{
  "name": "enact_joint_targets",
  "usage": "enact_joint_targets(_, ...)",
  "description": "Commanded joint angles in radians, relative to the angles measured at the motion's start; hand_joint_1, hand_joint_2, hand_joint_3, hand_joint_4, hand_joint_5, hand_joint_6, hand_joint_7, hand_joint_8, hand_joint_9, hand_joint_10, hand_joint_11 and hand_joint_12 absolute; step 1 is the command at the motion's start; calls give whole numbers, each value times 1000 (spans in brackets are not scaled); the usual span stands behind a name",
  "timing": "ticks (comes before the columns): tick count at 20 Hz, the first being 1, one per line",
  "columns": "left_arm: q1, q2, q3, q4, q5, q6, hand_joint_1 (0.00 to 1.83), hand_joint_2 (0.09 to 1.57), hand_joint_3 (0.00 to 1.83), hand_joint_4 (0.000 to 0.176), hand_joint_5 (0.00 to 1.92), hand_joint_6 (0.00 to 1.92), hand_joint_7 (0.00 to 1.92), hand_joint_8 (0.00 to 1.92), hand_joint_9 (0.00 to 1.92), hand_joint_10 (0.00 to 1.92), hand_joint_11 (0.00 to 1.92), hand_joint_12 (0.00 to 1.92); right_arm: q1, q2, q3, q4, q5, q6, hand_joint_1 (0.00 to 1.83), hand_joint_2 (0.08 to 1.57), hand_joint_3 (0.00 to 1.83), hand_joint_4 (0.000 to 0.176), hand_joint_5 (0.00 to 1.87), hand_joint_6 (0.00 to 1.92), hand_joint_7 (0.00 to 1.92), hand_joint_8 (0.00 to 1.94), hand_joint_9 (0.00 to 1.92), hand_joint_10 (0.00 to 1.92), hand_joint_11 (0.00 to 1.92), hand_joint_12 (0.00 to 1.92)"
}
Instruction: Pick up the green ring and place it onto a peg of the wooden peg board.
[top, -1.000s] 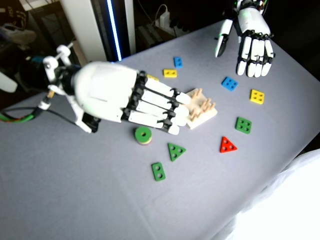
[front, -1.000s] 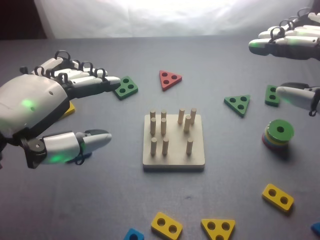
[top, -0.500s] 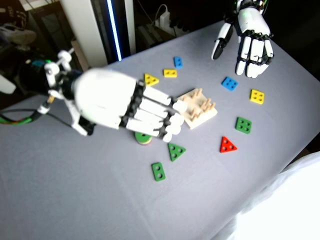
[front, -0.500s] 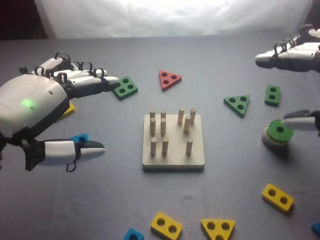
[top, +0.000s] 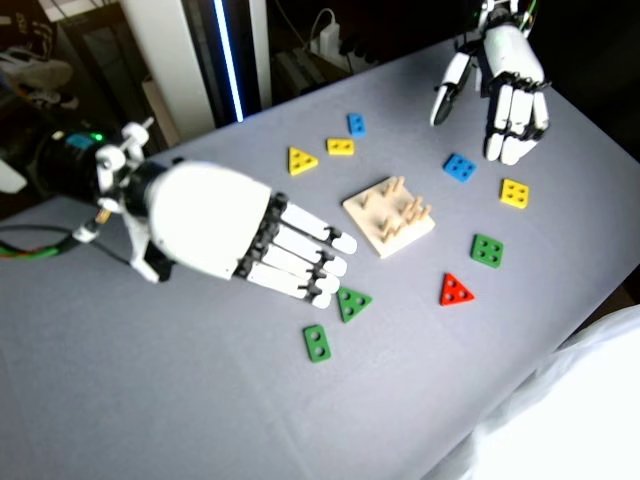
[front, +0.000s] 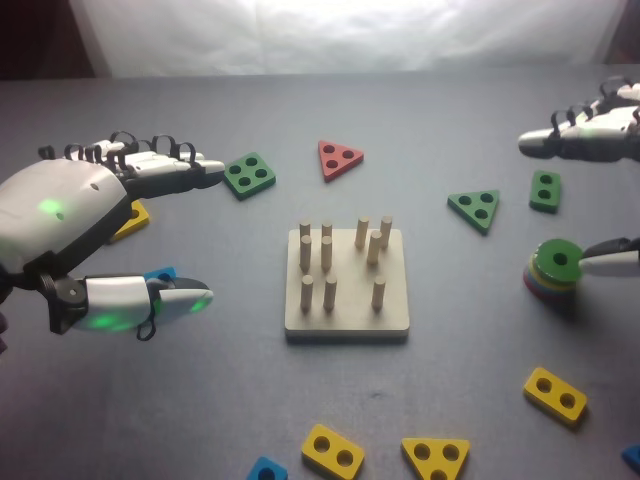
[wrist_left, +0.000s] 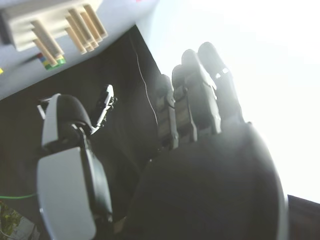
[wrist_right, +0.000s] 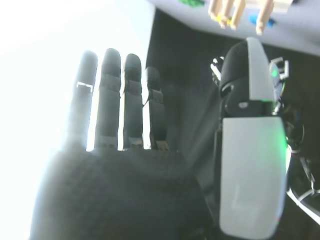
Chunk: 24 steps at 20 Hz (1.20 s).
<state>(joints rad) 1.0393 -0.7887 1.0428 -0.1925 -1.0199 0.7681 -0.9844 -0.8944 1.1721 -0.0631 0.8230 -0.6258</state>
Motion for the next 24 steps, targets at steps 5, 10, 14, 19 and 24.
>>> enact_joint_targets(5, -13, -11, -3, 5, -123, -4, 847, 993, 1, 4, 461, 0, 393, 0, 441, 0, 98, 1000, 15, -24, 21, -17, 14, -2, 910, 965, 3, 57, 404, 0, 444, 0, 445, 0, 114, 753)
enact_joint_targets(10, -9, -12, -6, 0, -133, -4, 846, 993, 0, 0, 473, 2, 390, 1, 447, 7, 94, 1106, 62, -79, 62, -64, -110, -35, 980, 948, 3, 40, 427, 0, 519, 0, 535, 0, 249, 702)
enact_joint_targets(14, 1, -13, -9, -9, -142, -4, 874, 988, 0, 0, 483, 1, 380, 1, 434, 4, 119, 1064, 102, -109, 70, -64, -201, -143, 1030, 953, 0, 31, 427, 0, 521, 3, 535, 5, 223, 740)
enact_joint_targets(19, 7, -14, -10, -9, -146, -4, 818, 1013, 7, 34, 460, 0, 383, 0, 424, 1, 109, 1063, 101, -104, 66, -71, -238, -162, 1094, 917, 0, 38, 418, 0, 576, 1, 581, 1, 171, 903)
enact_joint_targets(24, 18, -15, -11, -21, -151, -4, 849, 1013, 1, 23, 479, 1, 393, 0, 431, 1, 125, 1107, 97, -110, 65, -70, -238, -162, 1138, 925, 0, 0, 618, 6, 773, 18, 791, 55, 329, 1143)
